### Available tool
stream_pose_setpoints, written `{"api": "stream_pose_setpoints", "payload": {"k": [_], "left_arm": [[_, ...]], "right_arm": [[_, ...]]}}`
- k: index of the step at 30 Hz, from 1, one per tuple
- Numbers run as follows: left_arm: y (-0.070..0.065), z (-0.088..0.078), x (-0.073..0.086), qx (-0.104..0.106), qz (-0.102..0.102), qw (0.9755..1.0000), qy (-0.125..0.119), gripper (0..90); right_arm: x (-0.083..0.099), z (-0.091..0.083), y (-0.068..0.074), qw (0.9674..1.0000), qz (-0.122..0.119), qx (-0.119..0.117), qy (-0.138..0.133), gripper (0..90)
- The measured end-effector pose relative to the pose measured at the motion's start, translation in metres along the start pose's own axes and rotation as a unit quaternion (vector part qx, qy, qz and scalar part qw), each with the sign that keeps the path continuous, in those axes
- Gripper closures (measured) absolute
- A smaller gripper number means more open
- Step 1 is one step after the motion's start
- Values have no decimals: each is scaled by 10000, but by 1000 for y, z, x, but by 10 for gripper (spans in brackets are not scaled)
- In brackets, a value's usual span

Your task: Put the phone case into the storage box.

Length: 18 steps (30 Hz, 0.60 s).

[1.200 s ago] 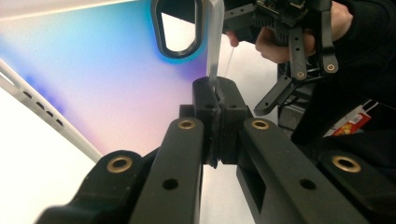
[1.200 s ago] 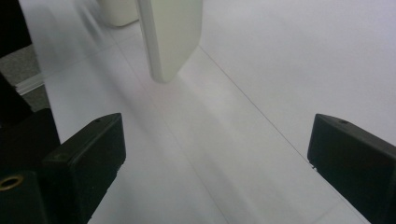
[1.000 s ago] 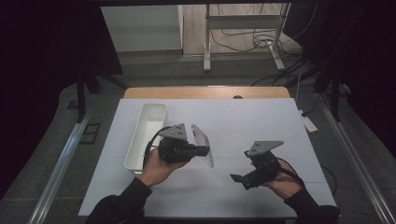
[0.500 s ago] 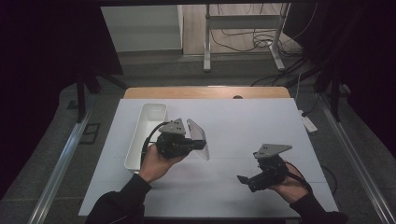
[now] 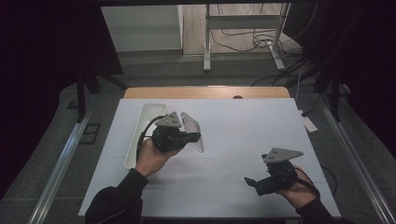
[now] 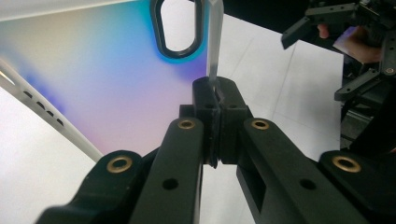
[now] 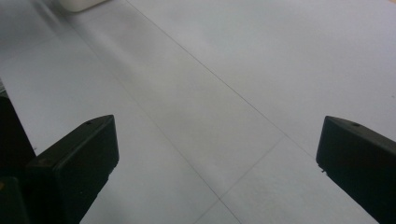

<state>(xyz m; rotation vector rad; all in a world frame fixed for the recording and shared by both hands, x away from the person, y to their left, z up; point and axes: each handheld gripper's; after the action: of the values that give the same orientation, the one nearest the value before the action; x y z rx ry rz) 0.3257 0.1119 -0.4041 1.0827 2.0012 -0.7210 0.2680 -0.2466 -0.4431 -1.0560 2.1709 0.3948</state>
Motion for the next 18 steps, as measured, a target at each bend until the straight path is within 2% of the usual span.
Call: {"api": "stream_pose_setpoints", "payload": {"k": [18], "left_arm": [[23, -17, -7, -435, -146, 9989, 0, 884]], "right_arm": [[21, -14, -11, 9990, 352, 277, 32, 0]]}}
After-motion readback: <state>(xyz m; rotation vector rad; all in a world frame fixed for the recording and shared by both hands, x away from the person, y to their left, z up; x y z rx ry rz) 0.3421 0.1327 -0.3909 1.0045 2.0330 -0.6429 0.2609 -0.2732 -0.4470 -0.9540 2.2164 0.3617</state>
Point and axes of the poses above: each handheld gripper's, and its own axes: z roughly forward along the jaws, x roughly out of its underside, y roughly to its left, and after that the axes turned 3 degrees about y, right-handed
